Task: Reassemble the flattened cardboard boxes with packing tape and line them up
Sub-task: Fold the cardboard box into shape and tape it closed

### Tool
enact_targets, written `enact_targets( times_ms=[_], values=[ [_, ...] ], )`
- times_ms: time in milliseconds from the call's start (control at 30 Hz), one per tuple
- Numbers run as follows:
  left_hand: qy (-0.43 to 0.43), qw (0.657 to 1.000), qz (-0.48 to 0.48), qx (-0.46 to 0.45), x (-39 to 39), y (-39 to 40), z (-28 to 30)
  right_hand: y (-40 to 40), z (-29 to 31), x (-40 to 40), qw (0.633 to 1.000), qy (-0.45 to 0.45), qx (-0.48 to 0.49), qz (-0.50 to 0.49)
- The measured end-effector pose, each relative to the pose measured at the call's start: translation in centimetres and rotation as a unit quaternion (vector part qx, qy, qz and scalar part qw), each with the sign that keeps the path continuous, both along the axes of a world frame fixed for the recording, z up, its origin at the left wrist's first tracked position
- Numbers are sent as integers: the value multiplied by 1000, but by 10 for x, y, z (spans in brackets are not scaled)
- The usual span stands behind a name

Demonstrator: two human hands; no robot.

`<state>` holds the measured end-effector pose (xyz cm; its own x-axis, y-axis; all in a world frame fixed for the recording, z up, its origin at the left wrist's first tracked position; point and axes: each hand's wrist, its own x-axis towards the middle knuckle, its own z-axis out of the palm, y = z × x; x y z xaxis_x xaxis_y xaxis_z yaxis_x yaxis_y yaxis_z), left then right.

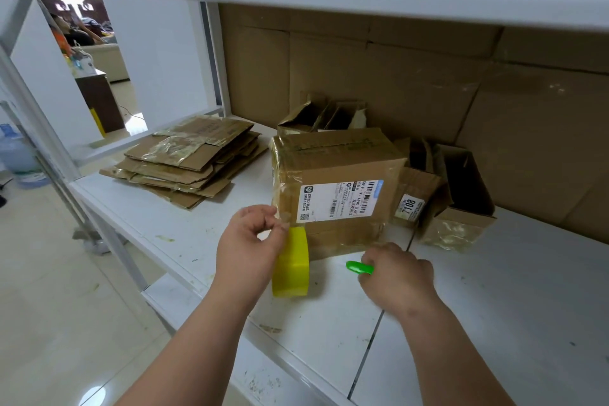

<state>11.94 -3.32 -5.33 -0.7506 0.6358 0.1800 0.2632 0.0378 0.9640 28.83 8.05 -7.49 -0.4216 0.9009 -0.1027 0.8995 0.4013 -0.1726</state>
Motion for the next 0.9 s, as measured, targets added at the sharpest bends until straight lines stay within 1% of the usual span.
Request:
enact_targets(
  times_ms=[33, 67, 100, 133, 167, 200, 233, 300, 367, 467, 600, 800, 900],
  values=[
    [48, 999, 3, -4, 0, -1, 1, 0, 0, -3, 1000, 13, 24, -4],
    [88, 996, 5, -1, 0, -2, 3, 0, 3, -6, 996, 66, 58, -12],
    [118, 993, 6, 8, 0, -2, 4, -1, 9, -10, 984, 148, 102, -17],
    [140, 990, 5, 18, -1, -2, 5, -3, 18, -15, 961, 237, 145, -16],
    [158, 987, 3, 23, 0, -3, 6, -5, 28, -21, 935, 306, 177, -10],
    [176, 984, -1, 24, 1, -3, 7, -6, 39, -27, 918, 343, 200, 1],
    [192, 981, -4, 24, 3, -3, 8, -6, 50, -33, 910, 353, 214, 22],
    [210, 977, -11, 26, 7, -2, 5, -1, 69, -46, 920, 320, 218, 69],
    [214, 976, -20, 24, 9, 0, 1, 6, 77, -58, 934, 259, 220, 109],
    [215, 976, -31, 18, 10, 4, -5, 13, 68, -72, 941, 211, 227, 135],
    [228, 972, -56, 17, 7, 9, -12, 14, 60, -80, 923, 228, 286, 118],
    [273, 959, -73, -2, -1, 11, -18, 16, 64, -83, 924, 245, 272, 113],
    [248, 967, -57, 9, 0, 12, -17, 16, 68, -86, 931, 239, 244, 127]
  ],
)
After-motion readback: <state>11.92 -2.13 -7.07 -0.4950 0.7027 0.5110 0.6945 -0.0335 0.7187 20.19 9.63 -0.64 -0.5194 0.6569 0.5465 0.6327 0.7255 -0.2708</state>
